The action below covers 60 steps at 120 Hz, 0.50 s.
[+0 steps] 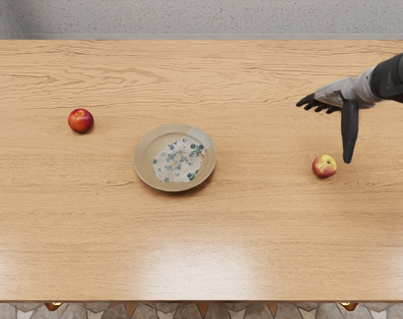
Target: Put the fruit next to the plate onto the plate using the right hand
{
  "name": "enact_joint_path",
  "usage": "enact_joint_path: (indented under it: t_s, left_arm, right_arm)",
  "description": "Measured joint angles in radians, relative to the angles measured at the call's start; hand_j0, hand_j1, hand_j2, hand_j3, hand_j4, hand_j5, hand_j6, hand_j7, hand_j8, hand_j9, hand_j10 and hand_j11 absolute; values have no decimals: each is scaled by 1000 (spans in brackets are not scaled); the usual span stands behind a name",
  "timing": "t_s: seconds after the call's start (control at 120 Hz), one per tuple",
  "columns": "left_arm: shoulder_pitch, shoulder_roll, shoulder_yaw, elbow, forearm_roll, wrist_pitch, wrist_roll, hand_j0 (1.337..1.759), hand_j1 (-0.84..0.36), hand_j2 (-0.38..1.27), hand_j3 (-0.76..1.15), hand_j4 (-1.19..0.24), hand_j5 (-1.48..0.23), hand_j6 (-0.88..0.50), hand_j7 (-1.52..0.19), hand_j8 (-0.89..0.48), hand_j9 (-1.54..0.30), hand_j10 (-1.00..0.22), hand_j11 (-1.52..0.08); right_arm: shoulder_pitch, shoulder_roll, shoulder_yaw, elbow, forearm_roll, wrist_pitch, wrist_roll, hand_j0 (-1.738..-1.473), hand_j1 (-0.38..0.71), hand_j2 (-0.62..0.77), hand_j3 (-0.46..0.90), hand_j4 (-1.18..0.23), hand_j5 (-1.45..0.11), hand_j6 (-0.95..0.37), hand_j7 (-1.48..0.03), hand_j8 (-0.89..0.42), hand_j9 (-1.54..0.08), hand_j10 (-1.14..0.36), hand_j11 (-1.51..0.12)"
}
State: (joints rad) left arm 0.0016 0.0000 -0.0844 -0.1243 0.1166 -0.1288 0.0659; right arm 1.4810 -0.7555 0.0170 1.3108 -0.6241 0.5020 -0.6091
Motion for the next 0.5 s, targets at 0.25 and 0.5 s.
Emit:
enact_joint_path:
  t_s: [0.25, 0.5]
  left_arm:
    - [0, 0, 0, 0, 0, 0, 0, 1658, 325, 4, 0, -21, -27, -21, -27, -21, -27, -21, -27]
    - [0, 0, 0, 0, 0, 0, 0, 1658, 325, 4, 0, -21, -27, -21, -27, -21, -27, -21, -27]
  right_arm:
    - [-86, -53, -13, 187, -134, -244, -2, -1658, -349, 0, 0, -4, -1, -5, 0, -4, 0, -3, 0]
    - [-182, -23, -12, 217, -232, -323, -2, -1658, -349, 1, 0, -4, -1, -6, 0, -5, 0, -3, 0]
